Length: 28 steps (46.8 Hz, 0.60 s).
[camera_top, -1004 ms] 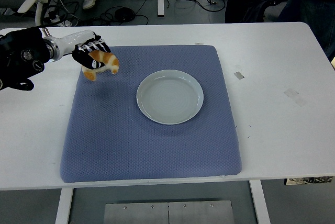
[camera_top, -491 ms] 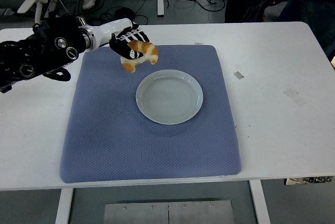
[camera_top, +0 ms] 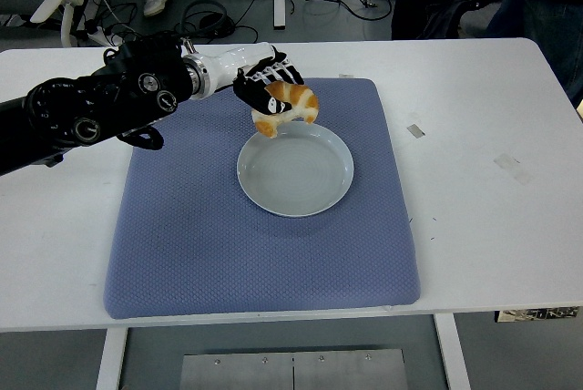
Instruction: Place the bread on the plate
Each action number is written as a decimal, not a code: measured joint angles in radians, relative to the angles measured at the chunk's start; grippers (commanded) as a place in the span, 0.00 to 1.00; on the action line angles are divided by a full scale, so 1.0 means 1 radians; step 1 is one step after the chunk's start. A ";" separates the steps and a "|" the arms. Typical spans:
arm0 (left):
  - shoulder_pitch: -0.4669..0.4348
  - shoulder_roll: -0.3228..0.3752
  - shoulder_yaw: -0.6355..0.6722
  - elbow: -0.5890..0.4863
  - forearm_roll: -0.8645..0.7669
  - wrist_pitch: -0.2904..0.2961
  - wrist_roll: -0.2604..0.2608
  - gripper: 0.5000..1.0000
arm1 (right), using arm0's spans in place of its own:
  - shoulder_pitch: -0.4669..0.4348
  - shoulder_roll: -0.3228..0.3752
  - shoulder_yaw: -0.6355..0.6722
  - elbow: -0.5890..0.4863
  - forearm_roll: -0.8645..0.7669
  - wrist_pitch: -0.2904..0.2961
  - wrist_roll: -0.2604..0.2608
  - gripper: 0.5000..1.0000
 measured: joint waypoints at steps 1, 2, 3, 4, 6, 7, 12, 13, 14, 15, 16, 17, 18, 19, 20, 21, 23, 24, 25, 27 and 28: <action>0.000 0.000 0.001 -0.002 0.000 -0.007 0.000 0.27 | 0.000 0.000 0.000 0.000 0.000 0.000 0.000 1.00; 0.000 0.000 0.002 -0.005 0.000 -0.014 0.000 0.28 | 0.000 0.000 0.000 0.000 0.000 0.000 0.000 1.00; 0.000 0.000 0.002 -0.009 0.000 -0.020 0.000 0.28 | 0.000 0.000 0.000 0.000 0.000 0.000 0.000 1.00; 0.000 0.000 0.003 -0.012 0.000 -0.024 0.000 0.28 | 0.000 0.000 0.000 0.000 0.000 0.000 0.000 1.00; 0.000 0.001 0.003 -0.016 0.000 -0.028 0.000 0.28 | 0.000 0.000 0.000 0.000 0.000 0.000 0.000 1.00; 0.000 0.002 0.004 -0.018 0.000 -0.031 0.000 0.28 | 0.000 0.000 0.000 0.000 0.000 0.000 0.000 1.00; 0.000 0.012 0.006 -0.053 0.000 -0.033 0.000 0.29 | 0.000 0.000 0.000 0.000 0.000 0.000 0.000 1.00; 0.000 0.016 0.006 -0.062 0.000 -0.033 0.000 0.29 | 0.000 0.000 0.000 0.000 0.000 0.000 0.000 1.00; 0.001 0.023 0.006 -0.074 0.000 -0.033 0.001 0.29 | 0.000 0.000 0.000 0.000 0.000 0.000 0.000 1.00; 0.001 0.030 0.006 -0.081 0.000 -0.033 0.001 0.29 | 0.000 0.000 0.000 0.000 0.000 0.000 0.000 1.00; 0.002 0.038 0.006 -0.089 0.000 -0.033 0.001 0.29 | 0.000 0.000 0.000 0.000 0.000 0.000 0.000 1.00; 0.002 0.045 0.006 -0.095 0.000 -0.033 0.001 0.29 | 0.000 0.000 0.000 0.000 0.000 0.000 0.000 1.00; 0.002 0.052 0.006 -0.101 0.000 -0.033 0.002 0.29 | 0.000 0.000 0.000 0.000 0.000 0.000 0.000 1.00; 0.002 0.057 0.006 -0.104 0.000 -0.033 0.002 0.29 | 0.000 0.000 0.000 0.000 0.000 0.000 0.000 1.00; 0.002 0.060 0.006 -0.108 0.000 -0.033 0.002 0.30 | 0.000 0.000 0.000 0.000 0.000 0.000 0.000 1.00; 0.002 0.066 0.006 -0.111 0.000 -0.033 0.002 0.30 | 0.000 0.000 0.000 0.000 0.000 0.000 0.000 1.00; 0.002 0.074 0.008 -0.116 0.000 -0.033 0.002 0.30 | 0.000 0.000 0.000 0.000 0.000 0.000 0.000 1.00; 0.002 0.077 0.010 -0.119 0.000 -0.033 0.002 0.30 | 0.000 0.000 0.000 0.000 0.000 0.000 0.000 1.00; 0.002 0.079 0.015 -0.123 0.000 -0.033 0.002 0.30 | 0.000 0.000 0.000 0.000 0.000 0.000 0.000 1.00; 0.002 0.080 0.024 -0.127 0.000 -0.033 0.002 0.30 | 0.000 0.000 0.000 0.000 0.000 0.000 0.000 1.00; 0.002 0.080 0.030 -0.129 0.000 -0.032 0.002 0.30 | 0.000 0.000 0.000 0.000 0.000 0.000 0.000 1.00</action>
